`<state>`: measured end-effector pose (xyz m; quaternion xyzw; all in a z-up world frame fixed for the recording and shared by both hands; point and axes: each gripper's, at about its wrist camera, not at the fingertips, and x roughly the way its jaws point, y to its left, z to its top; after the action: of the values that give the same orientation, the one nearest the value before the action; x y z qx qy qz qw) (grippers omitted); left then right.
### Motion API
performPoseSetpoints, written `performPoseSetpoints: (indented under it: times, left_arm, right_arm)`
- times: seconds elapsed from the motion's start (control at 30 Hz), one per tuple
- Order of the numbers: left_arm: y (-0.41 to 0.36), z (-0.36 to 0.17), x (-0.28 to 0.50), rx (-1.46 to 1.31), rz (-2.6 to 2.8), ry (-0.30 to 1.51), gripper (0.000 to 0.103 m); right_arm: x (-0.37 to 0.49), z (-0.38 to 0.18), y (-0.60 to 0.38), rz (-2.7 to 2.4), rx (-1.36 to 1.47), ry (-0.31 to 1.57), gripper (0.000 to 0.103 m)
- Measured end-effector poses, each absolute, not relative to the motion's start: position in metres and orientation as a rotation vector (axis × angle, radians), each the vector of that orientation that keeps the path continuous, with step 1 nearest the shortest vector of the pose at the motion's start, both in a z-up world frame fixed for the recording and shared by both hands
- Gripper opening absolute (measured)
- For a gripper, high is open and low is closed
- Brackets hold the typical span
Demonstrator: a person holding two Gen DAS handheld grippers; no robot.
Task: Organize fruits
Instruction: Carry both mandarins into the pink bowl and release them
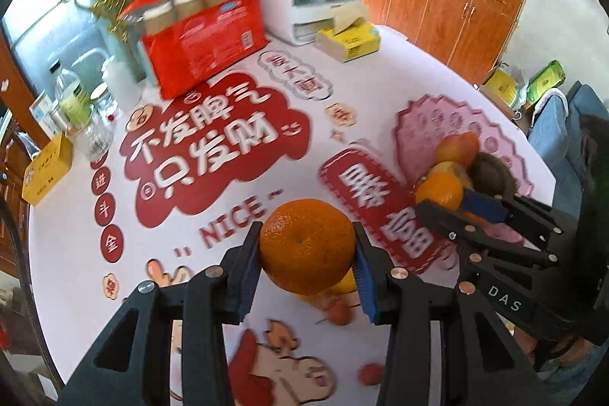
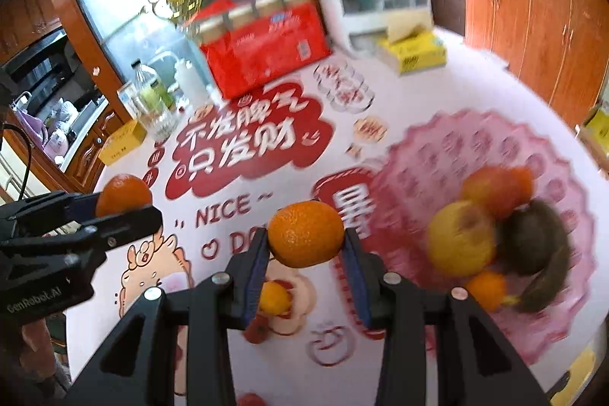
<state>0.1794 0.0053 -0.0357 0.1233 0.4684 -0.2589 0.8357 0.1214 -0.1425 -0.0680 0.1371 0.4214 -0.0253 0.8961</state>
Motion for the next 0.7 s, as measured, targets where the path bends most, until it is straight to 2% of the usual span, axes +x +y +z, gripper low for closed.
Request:
performPoseSetpoints:
  times: [0.27,0.7]
  left_arm:
    - [-0.092,-0.042,0.158,0.228,-0.522,1.024,0.043]
    - [-0.179,-0.112,0.141,0.228,-0.482,1.133,0.043]
  right_arm:
    - [0.082,-0.046,-0.237,-0.189,0.235,0.845,0.039]
    - [0.063,-0.084,-0.337,-0.258,0.281,0.965,0.039]
